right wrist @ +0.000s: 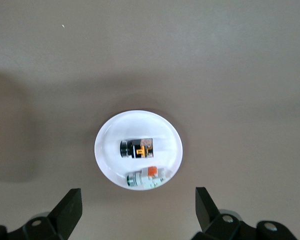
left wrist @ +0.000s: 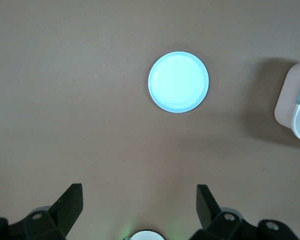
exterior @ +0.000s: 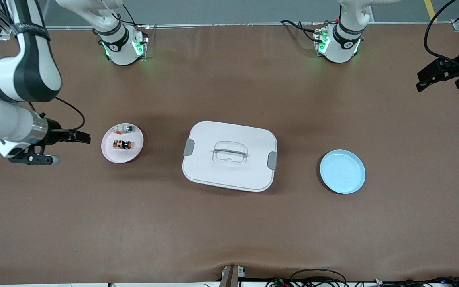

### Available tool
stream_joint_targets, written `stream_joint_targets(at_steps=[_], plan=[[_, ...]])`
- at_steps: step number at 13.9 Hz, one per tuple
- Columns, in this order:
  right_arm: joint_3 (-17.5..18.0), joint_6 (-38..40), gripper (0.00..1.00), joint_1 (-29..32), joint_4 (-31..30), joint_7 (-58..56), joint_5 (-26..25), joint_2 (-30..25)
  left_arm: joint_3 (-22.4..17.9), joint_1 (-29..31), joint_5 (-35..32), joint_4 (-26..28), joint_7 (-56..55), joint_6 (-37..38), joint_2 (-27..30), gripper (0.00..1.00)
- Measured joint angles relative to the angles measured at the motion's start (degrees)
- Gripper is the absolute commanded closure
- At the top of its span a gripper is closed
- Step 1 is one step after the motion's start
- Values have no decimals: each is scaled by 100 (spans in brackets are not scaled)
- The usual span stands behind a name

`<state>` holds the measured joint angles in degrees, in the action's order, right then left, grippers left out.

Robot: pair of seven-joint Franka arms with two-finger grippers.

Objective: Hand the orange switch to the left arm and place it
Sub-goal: 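Move the right gripper down over the orange switch on the white plate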

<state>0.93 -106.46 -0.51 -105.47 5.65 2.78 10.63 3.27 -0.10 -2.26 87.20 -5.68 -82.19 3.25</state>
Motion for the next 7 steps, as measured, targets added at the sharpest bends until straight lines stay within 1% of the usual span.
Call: stream_joint_targets(at_steps=[4,7], plan=[[13,-1188,0,-100,-1099,0,37,-127,9,-4,0,-3,0,13,7,0],[25,-1747,0,-205,-1502,6,38,-143,15,-6,0,-2,-1,13,-13,0]])
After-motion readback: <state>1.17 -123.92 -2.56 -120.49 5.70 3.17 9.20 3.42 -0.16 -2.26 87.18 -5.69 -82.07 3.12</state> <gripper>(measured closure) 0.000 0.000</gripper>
